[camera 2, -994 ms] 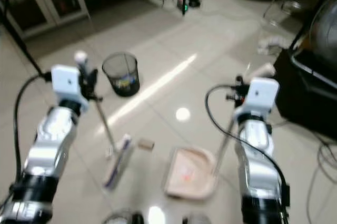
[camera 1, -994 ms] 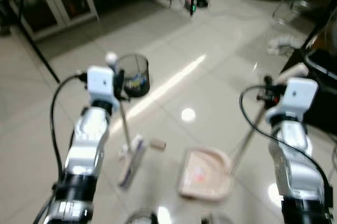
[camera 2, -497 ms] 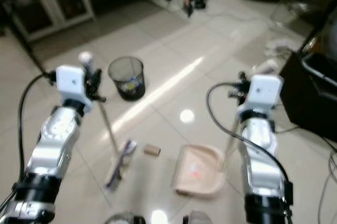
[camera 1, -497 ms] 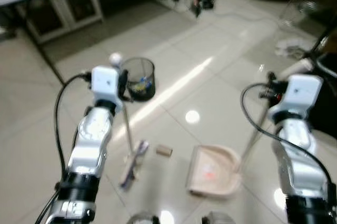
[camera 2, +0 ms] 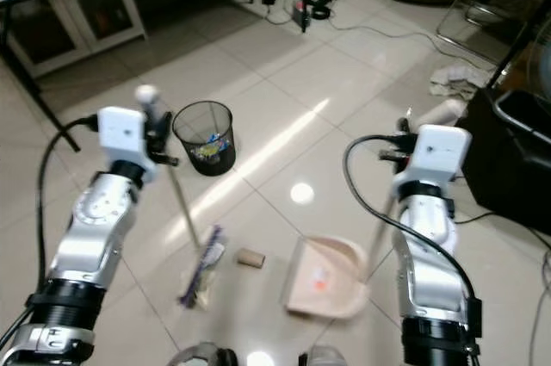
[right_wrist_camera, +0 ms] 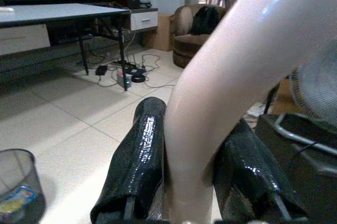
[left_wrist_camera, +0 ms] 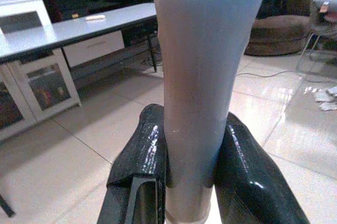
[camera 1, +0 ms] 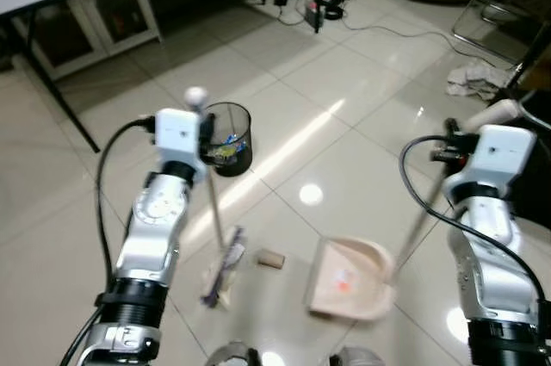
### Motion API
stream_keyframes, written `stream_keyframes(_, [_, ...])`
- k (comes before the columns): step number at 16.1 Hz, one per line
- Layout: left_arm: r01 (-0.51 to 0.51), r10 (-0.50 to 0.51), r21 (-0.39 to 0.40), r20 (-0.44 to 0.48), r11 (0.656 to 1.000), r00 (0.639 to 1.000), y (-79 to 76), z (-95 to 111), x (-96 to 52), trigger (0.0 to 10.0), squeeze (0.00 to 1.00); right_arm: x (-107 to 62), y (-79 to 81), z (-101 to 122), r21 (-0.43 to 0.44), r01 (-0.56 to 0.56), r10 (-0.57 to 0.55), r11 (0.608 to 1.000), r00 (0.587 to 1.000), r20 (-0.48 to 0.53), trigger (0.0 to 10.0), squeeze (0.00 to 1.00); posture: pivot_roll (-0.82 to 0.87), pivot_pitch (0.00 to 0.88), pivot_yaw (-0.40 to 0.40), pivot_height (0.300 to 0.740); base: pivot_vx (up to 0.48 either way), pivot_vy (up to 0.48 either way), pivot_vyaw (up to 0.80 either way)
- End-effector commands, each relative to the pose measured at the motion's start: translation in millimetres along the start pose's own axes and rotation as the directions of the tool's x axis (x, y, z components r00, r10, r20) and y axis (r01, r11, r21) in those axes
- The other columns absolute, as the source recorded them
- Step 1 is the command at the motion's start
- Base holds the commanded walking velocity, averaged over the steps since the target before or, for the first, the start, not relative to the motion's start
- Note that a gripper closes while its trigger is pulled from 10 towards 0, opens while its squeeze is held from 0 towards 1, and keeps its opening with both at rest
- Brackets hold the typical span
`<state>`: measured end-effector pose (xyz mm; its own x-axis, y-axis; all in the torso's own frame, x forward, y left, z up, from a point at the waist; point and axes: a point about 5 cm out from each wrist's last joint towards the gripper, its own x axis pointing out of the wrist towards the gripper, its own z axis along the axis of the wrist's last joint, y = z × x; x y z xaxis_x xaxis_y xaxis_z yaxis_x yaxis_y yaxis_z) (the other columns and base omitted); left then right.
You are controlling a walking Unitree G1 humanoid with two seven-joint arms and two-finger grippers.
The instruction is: Sweep floor
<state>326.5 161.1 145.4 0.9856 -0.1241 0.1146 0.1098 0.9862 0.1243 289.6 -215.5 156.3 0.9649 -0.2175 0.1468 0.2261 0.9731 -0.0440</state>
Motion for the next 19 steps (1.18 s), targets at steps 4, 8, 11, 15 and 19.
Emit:
stream_keyframes(4, [0.009, -0.009, -0.003, 0.037, 1.000, 0.999, -5.4, 8, 3.3, 10.0, 0.00, 4.0, -4.2, 12, 0.007, 0.005, -0.005, 1.000, 0.998, 0.060, 10.0, 0.00, -0.04, 0.097, 0.065, 0.740, 0.362, 0.000, 0.00])
stream_keyframes(8, [-0.024, 0.024, -0.031, 0.020, 0.999, 1.000, -2.1, 7, 5.1, 10.0, 0.00, 11.3, 3.1, 16, -0.009, -0.052, 0.053, 0.999, 0.995, 0.082, 10.0, 0.00, -0.03, 0.090, 0.050, 0.740, 0.081, 0.000, 0.00])
stream_keyframes(11, [-0.030, 0.030, 0.013, 0.030, 0.999, 0.999, 0.2, 10, 5.6, 10.0, 0.00, 20.3, 9.5, 16, -0.030, -0.108, 0.111, 0.994, 0.989, 0.099, 10.0, 0.00, -0.02, 0.101, 0.052, 0.740, 0.000, 0.000, 0.00])
stream_keyframes(15, [-0.039, 0.038, 0.016, 0.032, 0.999, 0.999, -1.5, 10, 7.5, 10.0, 0.00, 22.7, 20.5, 16, -0.044, -0.154, 0.158, 0.987, 0.981, 0.109, 10.0, 0.00, -0.03, 0.096, 0.055, 0.740, 0.000, -0.261, 0.50])
stream_keyframes(19, [-0.035, 0.035, 0.018, 0.039, 0.999, 0.999, -3.9, 14, 13.0, 10.0, 0.00, 26.4, 23.9, 17, -0.049, -0.163, 0.168, 0.985, 0.978, 0.122, 10.0, 0.00, -0.03, 0.112, 0.065, 0.740, 0.000, -0.410, 0.80])
